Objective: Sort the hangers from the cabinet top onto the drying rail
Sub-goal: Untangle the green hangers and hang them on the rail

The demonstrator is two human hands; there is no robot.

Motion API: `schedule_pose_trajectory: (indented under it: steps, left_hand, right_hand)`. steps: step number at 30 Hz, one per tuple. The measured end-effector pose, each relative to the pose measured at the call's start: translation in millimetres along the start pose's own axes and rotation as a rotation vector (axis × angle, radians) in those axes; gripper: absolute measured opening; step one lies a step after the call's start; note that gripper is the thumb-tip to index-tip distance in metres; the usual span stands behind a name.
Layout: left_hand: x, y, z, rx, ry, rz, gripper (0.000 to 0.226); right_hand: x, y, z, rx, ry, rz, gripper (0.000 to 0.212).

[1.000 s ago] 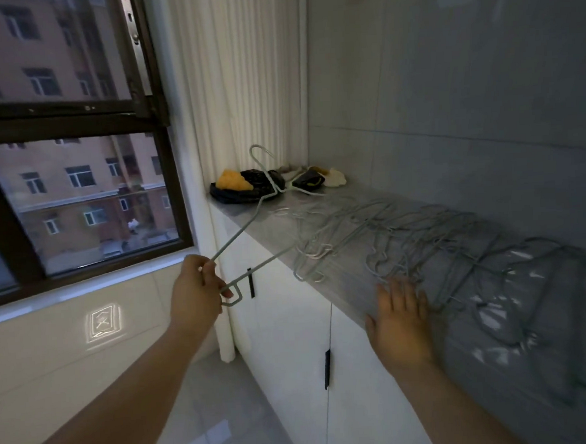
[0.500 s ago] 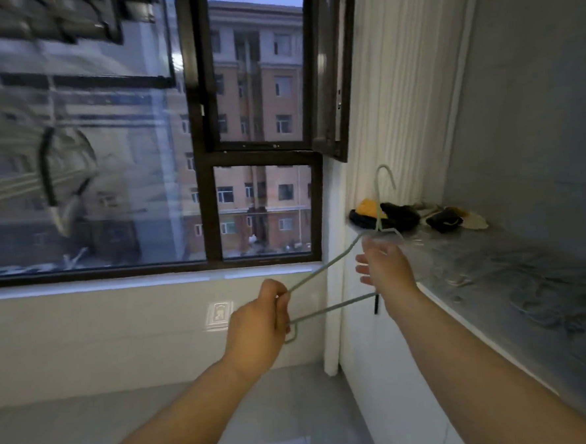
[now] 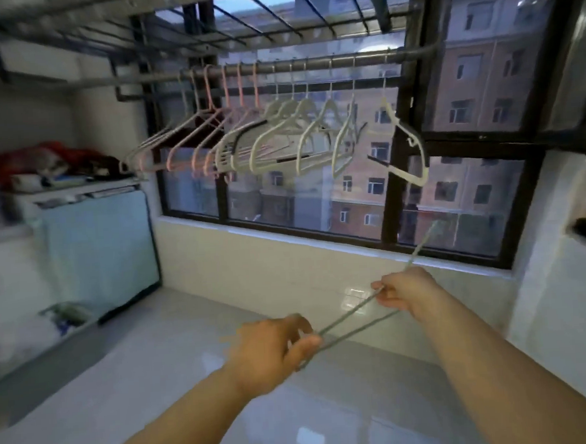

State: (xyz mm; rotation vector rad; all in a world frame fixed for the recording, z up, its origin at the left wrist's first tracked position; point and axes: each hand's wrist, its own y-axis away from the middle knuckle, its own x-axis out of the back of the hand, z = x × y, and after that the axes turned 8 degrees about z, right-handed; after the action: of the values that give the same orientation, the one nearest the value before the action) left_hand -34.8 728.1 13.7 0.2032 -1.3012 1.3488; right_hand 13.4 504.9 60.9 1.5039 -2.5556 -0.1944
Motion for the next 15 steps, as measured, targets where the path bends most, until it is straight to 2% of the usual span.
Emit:
schedule_pose_trajectory:
  steps: [2,3,6,8,11,15]
  left_hand:
    - [24,11,-29,0.079,-0.067,0.006,0.124]
    - [32,16,-43,0.113,-0.06,-0.014,0.114]
    - [49,28,-75,0.25,0.005,-0.052,0.053]
    - [56,28,-99,0.319,-0.051,0.002,0.033]
    - [61,17,-142,0.397,-0.126,0.104,0.025]
    - [71,-13,-203,0.49,-0.091,0.297,0.028]
  right_hand:
    - [-32,10,3,-0.021,0.053,-0.059,0.012]
    - [-47,14,5,-0.023,0.077,-0.089,0.013]
    - [-93,27,9,-0.023,0.142,-0.21,0.02]
    - [-121,33,12,-0.011,0.161,-0.308,0.024]
    - [-162,33,11,0.046,0.203,-0.441,0.032]
    - [-218,29,-3,0.165,0.252,-0.646,0.034]
